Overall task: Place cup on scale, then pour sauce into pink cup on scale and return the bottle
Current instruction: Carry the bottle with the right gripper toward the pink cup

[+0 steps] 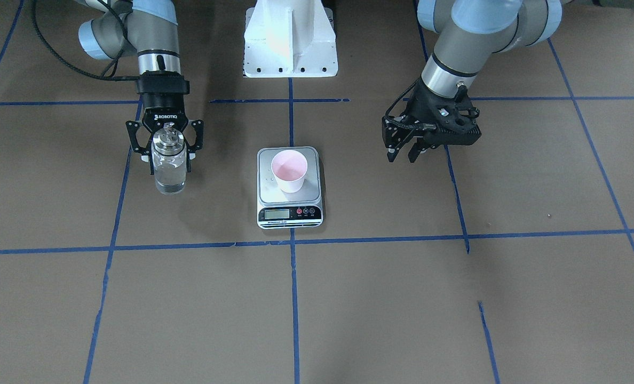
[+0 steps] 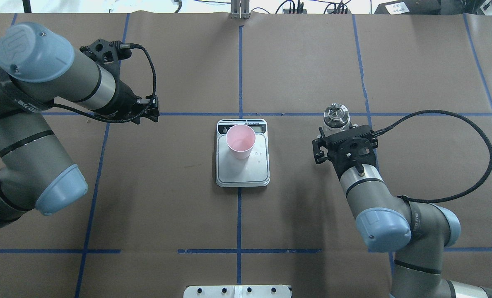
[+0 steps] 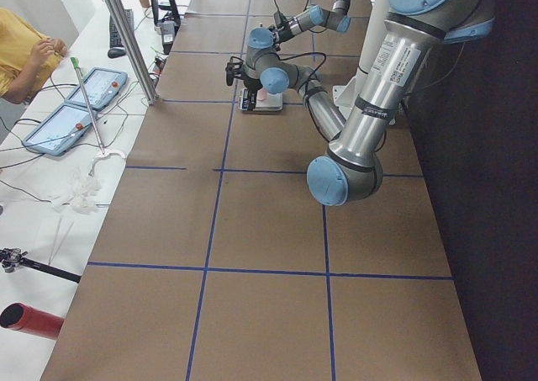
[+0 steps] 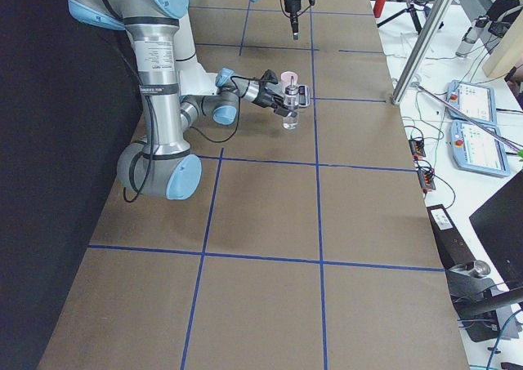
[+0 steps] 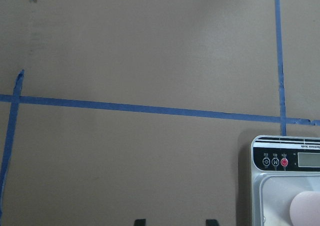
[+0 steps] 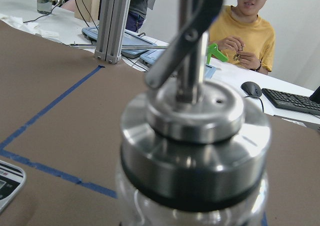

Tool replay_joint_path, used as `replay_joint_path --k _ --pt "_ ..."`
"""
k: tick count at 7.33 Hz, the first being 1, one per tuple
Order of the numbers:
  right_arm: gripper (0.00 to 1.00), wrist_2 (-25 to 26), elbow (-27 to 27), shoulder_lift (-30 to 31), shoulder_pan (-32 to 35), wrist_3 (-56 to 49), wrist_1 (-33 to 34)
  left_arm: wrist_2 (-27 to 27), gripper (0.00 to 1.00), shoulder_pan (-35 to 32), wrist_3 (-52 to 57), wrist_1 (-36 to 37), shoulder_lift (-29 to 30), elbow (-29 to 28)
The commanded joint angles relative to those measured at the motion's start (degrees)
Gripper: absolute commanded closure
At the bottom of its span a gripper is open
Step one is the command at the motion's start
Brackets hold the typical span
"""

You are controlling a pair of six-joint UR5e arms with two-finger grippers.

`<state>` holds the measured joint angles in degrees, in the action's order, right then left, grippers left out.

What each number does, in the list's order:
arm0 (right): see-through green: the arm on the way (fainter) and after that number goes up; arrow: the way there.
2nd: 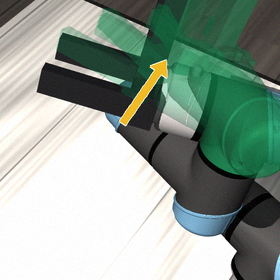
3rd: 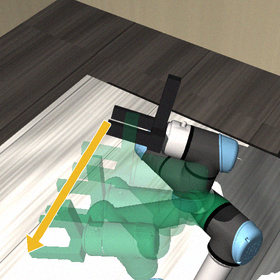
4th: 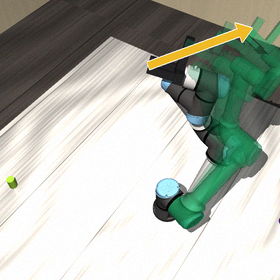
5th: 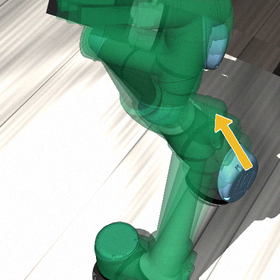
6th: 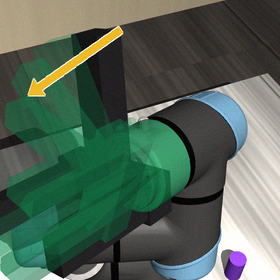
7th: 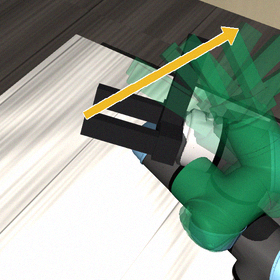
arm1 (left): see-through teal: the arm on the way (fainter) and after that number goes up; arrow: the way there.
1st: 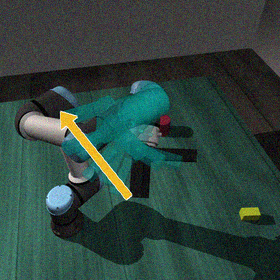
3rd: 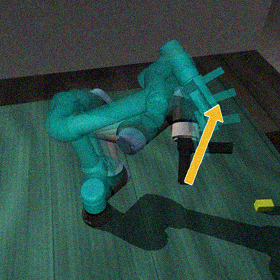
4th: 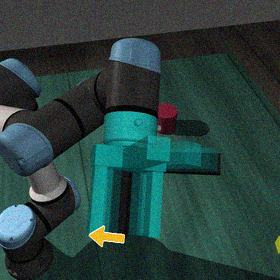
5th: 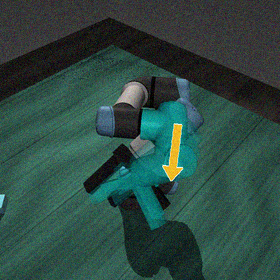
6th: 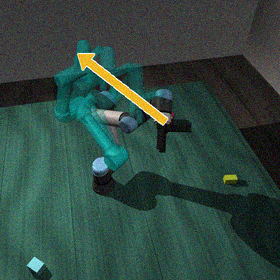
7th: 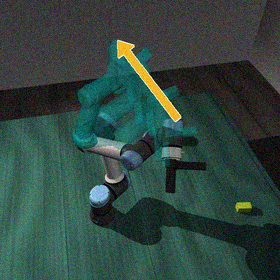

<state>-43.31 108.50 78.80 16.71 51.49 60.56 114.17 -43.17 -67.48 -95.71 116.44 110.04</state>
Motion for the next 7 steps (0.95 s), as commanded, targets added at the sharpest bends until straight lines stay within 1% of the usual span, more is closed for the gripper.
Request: replay_joint_path --k 1,2,3,4,5,6,7 --pt "1.0 -0.02 -0.04 -4.42 0.07 -0.69 8.05 0.09 0.5 -0.25 0.24 -0.26 -0.08 0.43" --pt "1.0 0.33 -0.04 -9.06 -0.01 -0.95 18.96 0.09 0.5 -0.25 0.33 -0.35 0.01 0.52" --pt "1.0 0.33 -0.04 -13.71 0.25 -4.52 31.16 0.35 0.51 -0.94 4.16 -0.18 0.01 0.7" --pt "1.0 0.59 -0.13 -15.15 0.25 -10.82 36.68 0.44 0.51 -2.95 7.94 -0.09 -0.08 0.44" --pt "1.0 0.94 -0.3 -15.17 0.25 -12.8 37.17 0.53 0.51 -4.89 10.06 0.0 -0.77 0.44" --pt "1.0 3.56 -2.48 -15.52 -0.36 -15.78 37.7 0.71 0.51 -6.91 14.09 0.0 -2.61 0.52" --pt "1.0 6.89 -3.11 -15.95 -0.8 -23.73 38.14 0.8 0.51 -8.58 17.0 0.0 -3.93 0.52"
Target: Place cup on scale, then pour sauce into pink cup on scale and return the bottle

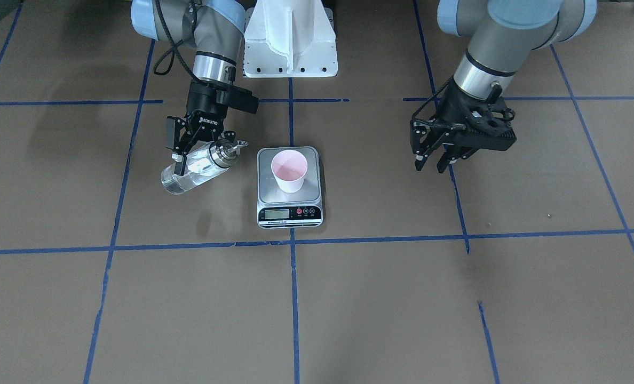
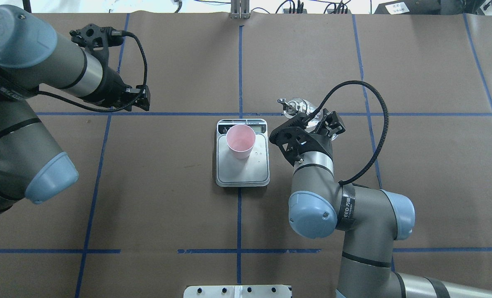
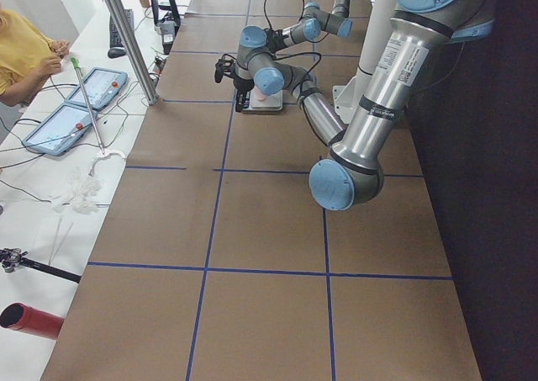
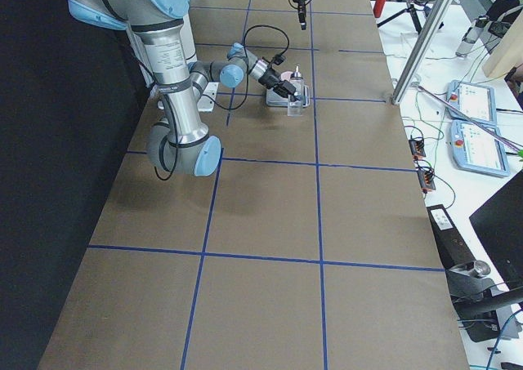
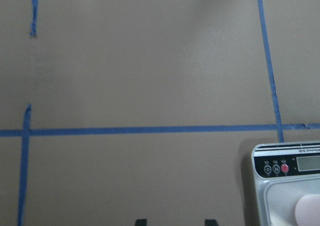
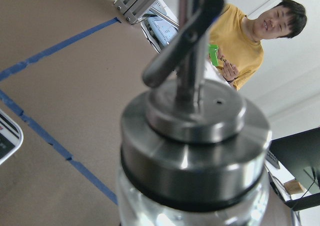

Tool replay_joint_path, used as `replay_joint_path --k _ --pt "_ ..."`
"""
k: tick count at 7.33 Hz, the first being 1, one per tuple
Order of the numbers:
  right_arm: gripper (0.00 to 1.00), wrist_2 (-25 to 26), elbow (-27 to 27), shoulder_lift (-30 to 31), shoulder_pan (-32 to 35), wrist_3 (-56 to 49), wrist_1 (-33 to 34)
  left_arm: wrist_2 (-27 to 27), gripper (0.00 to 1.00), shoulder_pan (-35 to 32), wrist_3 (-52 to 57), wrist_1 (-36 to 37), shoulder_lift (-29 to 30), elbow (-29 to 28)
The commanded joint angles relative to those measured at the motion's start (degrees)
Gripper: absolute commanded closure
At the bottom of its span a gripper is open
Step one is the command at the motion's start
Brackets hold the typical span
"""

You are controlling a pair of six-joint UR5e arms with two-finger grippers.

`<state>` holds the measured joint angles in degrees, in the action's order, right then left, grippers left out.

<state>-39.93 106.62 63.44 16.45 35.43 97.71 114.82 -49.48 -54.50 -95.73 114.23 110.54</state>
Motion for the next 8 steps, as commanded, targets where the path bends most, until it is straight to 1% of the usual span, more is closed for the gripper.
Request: replay_joint_path --k 1,2,3,4,7,8 --pt "1.0 3.89 -1.33 -0.86 -0.54 -13.14 0.99 0.15 0.51 -2.63 4.75 0.02 -2.0 0.2" --pt "1.0 3.98 -2.2 -1.29 -0.63 -17.89 1.25 0.15 0.51 -2.64 4.76 0.02 -2.09 0.38" --pt "1.0 4.94 -4.21 -3.21 -0.63 -22.9 1.95 0.15 0.51 -2.64 4.76 0.1 -2.17 0.64" --pt "1.0 6.51 -5.45 -4.97 -0.63 -25.56 2.74 0.15 0.51 -2.64 4.76 0.1 -2.17 0.64" --pt "1.0 7.23 -7.48 -5.34 -0.63 -25.76 3.19 0.06 0.5 -2.64 4.76 0.1 -2.17 0.56" --pt "1.0 7.75 -7.92 -6.3 -0.63 -27.41 5.1 0.14 0.5 -2.64 4.76 0.1 -2.26 0.55"
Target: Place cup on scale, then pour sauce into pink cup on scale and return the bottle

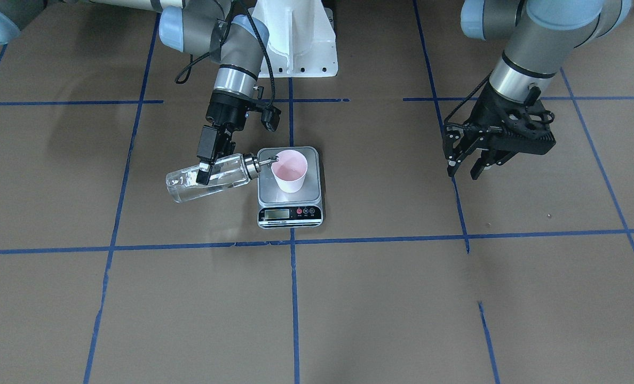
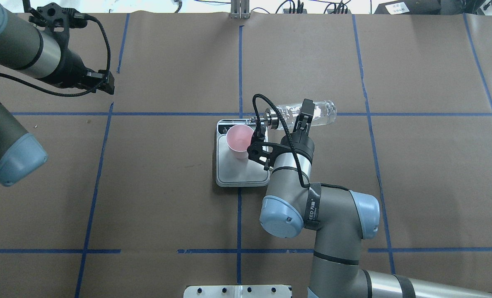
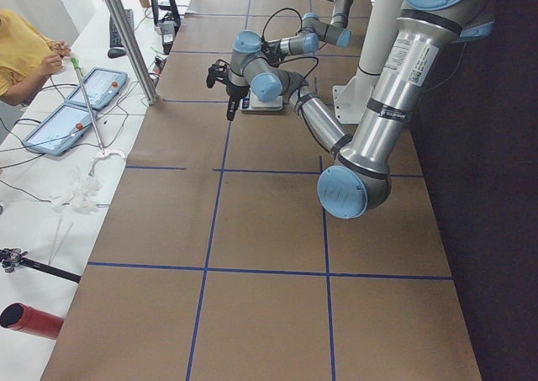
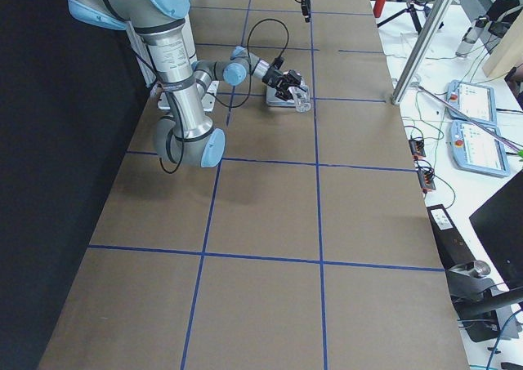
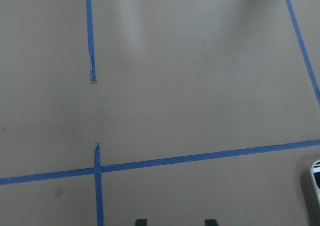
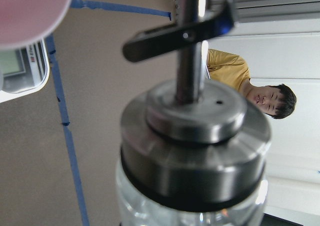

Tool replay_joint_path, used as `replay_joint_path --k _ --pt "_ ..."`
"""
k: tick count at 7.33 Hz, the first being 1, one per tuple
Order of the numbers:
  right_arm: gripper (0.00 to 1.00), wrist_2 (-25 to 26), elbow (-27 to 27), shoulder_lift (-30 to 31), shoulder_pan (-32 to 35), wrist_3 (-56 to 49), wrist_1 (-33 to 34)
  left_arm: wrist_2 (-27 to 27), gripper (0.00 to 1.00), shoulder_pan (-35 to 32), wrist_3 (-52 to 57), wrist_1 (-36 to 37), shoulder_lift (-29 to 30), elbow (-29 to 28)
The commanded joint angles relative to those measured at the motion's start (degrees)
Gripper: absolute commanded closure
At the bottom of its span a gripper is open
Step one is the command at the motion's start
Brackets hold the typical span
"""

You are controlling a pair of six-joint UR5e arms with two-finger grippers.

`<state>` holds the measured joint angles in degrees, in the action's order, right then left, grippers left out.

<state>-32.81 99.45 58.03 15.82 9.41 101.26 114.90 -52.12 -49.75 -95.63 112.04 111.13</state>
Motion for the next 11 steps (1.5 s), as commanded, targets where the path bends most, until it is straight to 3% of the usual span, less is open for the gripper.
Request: replay_joint_path --k 1,5,11 --pt "1.0 1.95 -0.67 -1.51 -0.26 -4.28 3.49 -0.03 0.5 0.08 0.0 0.0 0.02 -0.04" --pt "1.0 5.2 -1.28 -1.78 -0.62 -12.2 5.35 0.06 0.5 0.08 -0.09 0.0 0.02 -0.13" --pt "1.0 6.71 -1.11 -1.34 -0.79 -12.22 5.35 0.06 0.49 0.17 -0.44 0.0 0.02 0.05"
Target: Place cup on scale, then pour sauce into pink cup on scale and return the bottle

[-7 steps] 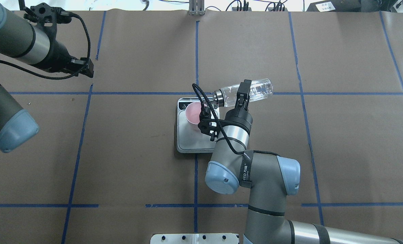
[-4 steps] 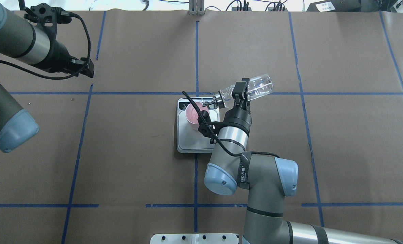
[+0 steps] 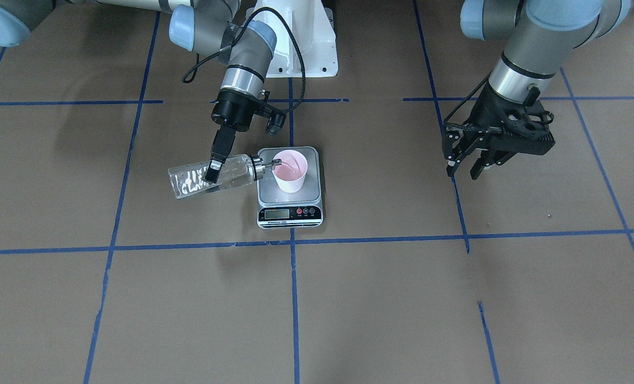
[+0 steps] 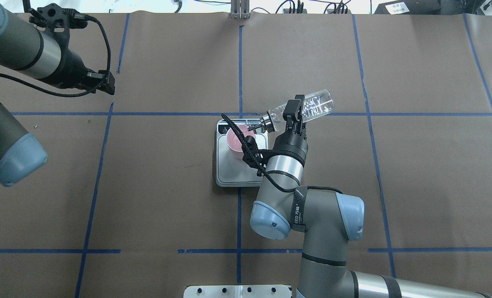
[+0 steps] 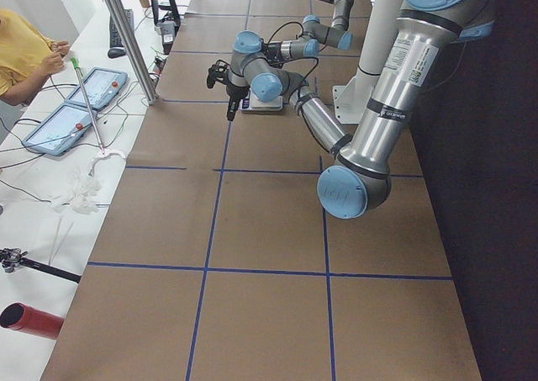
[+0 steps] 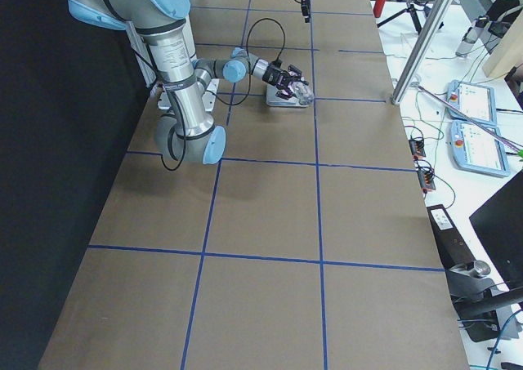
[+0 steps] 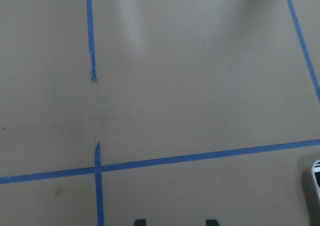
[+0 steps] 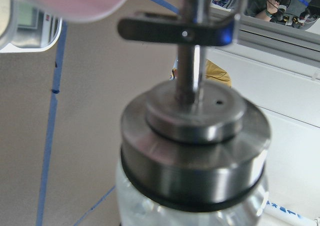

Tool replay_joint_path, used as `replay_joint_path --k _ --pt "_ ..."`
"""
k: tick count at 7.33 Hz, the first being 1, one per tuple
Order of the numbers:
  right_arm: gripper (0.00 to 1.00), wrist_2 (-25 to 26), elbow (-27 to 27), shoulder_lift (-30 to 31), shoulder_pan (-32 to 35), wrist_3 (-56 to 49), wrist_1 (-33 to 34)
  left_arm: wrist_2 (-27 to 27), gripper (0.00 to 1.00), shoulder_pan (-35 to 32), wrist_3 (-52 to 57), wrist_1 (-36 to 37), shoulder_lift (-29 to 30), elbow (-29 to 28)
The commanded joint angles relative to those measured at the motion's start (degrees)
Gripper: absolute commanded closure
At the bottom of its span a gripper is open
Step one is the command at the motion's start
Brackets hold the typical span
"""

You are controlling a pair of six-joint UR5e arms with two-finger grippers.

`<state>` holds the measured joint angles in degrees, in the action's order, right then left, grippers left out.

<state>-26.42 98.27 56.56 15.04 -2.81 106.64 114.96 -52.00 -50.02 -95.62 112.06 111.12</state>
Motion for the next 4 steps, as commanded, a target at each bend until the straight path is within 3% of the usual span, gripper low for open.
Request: replay_joint_path --k 1,4 --pt "1.0 0.23 0.08 0.22 -0.01 0.08 -0.02 0.0 0.49 0.06 -0.17 0.0 0.0 0.06" --pt "1.0 -0.56 1.65 0.57 0.26 6.11 -0.81 0.0 0.49 0.06 -0.26 0.0 0.0 0.32"
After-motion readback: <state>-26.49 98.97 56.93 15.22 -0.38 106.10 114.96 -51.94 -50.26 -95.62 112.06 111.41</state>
